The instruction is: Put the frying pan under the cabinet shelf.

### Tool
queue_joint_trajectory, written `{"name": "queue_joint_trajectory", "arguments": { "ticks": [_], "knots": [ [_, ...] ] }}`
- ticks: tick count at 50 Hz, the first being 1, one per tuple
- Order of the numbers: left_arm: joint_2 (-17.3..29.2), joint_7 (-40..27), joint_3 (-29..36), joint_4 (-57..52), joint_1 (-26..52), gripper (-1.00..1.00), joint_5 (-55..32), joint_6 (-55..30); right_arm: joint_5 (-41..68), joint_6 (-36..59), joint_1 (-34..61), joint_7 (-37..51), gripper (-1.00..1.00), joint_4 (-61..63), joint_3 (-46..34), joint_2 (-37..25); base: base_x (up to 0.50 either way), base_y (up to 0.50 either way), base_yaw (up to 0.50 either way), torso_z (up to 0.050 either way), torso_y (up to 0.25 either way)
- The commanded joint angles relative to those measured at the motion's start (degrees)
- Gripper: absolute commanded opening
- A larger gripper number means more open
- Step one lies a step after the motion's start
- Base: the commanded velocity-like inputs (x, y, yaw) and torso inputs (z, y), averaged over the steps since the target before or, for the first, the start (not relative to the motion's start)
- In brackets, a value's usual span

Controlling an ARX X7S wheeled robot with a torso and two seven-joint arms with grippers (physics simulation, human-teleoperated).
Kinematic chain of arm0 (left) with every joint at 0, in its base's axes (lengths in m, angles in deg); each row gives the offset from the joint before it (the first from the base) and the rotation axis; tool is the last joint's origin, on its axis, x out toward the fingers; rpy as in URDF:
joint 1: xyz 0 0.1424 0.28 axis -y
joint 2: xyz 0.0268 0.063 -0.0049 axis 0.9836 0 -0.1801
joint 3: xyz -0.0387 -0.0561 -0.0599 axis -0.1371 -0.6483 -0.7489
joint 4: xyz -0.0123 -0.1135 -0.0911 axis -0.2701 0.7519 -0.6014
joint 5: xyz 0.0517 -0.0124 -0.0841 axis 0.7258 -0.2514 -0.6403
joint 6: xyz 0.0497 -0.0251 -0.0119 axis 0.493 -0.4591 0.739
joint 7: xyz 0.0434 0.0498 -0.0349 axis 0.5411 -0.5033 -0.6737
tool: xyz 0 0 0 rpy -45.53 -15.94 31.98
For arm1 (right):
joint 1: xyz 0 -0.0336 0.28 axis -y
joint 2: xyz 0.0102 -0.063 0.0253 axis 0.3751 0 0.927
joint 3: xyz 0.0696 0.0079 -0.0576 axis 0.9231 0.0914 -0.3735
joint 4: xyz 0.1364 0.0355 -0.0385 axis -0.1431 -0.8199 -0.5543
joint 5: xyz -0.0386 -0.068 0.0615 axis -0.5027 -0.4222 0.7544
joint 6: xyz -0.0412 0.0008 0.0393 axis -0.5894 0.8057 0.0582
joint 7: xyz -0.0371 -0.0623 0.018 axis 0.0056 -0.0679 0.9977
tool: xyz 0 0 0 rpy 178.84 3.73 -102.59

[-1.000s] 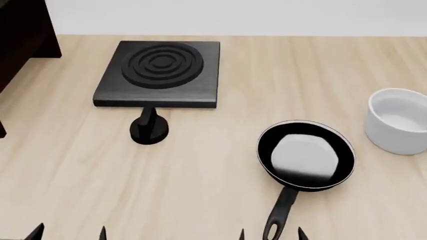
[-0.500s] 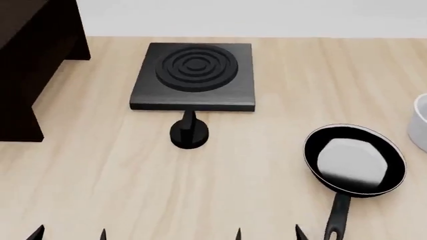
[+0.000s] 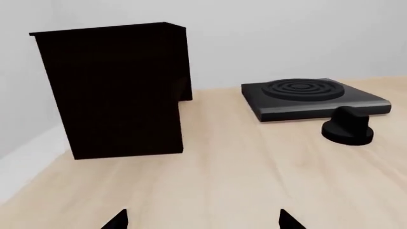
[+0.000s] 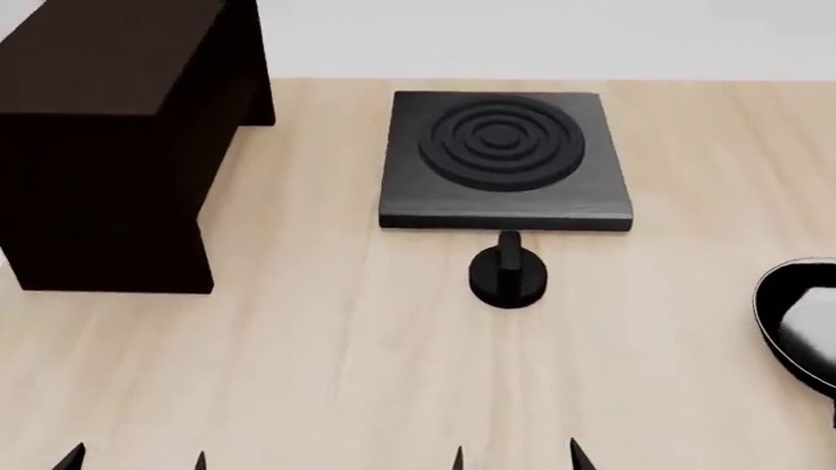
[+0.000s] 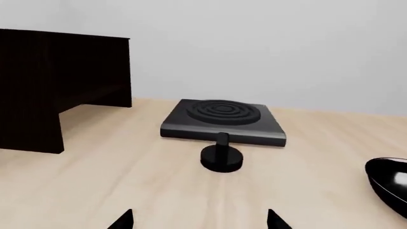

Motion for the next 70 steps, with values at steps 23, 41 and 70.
{"name": "queue_joint_trajectory", "arguments": {
  "ticks": [23, 41, 70],
  "knots": [
    [0.8, -2.4, 1.6, -4.4, 2.4, 1.00, -0.8, -11.2, -1.2, 13.3, 3.6, 4.3, 1.00, 4.6, -0.8, -1.9, 0.03, 0.26, 0.00, 0.026, 0.043],
    [3.3, -1.2, 0.2, -20.8, 8.6, 1.00, -5.4, -30.0, -5.0, 28.4, 12.6, 4.4, 1.00, 14.4, -2.9, -5.6, 0.00, 0.00, 0.00, 0.000, 0.000],
    [6.0, -1.0, 0.3, -34.1, 28.1, 1.00, -8.0, -52.4, -6.1, 44.2, 35.2, 0.8, 1.00, 19.3, -2.1, -10.7, 0.00, 0.00, 0.00, 0.000, 0.000]
  ]
}}
